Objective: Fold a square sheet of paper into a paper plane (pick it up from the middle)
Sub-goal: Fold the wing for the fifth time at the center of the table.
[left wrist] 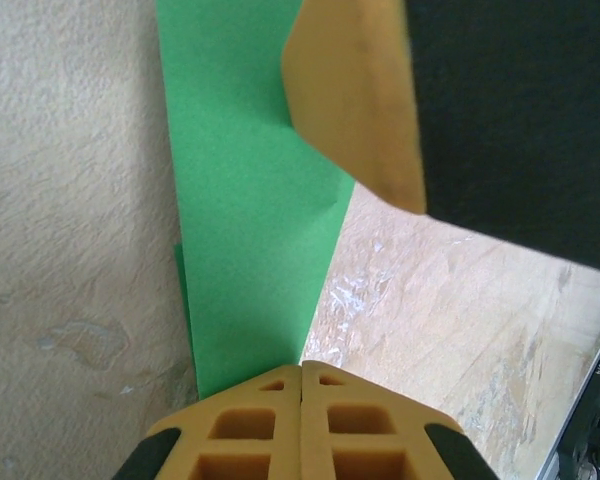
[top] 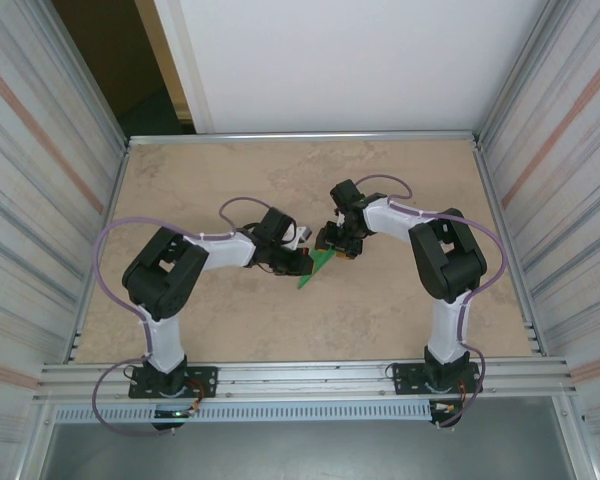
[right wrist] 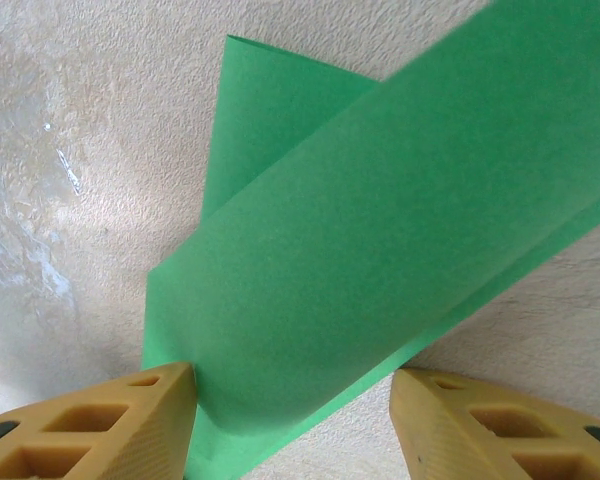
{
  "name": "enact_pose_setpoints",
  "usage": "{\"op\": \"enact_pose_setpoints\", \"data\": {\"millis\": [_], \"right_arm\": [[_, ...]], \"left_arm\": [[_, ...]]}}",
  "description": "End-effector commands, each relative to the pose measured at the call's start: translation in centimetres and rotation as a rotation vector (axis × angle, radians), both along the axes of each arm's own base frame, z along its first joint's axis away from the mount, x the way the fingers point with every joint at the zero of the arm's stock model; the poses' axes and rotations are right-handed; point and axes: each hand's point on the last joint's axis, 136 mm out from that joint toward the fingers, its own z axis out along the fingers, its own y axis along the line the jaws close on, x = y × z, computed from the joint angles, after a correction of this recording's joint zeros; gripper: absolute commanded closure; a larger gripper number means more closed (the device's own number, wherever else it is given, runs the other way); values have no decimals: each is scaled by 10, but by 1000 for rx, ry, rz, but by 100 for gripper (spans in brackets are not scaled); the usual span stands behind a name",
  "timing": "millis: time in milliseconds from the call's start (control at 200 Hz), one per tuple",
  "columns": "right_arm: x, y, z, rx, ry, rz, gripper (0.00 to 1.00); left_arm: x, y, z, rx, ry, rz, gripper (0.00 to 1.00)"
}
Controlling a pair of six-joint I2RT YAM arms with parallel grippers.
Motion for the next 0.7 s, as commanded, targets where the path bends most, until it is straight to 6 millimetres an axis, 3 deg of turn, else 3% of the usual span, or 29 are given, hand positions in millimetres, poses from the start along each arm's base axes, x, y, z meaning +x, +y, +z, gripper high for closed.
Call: {"op": "enact_pose_setpoints", "data": {"millis": [0, 351, 616, 697], "right_arm": [[-39, -27, -85, -172, 153, 6, 44], [-41, -27, -88, -177, 156, 14, 49], [-43, -28, -90, -183, 156, 18, 50], [-44, -28, -90, -183, 156, 18, 50]], "left_arm": [[-2, 3, -6, 29, 18, 9, 93], [-3, 1, 0, 23, 11, 7, 93], [8, -9, 36, -49, -43, 22, 90], [11, -9, 38, -47, -47, 36, 90]]}}
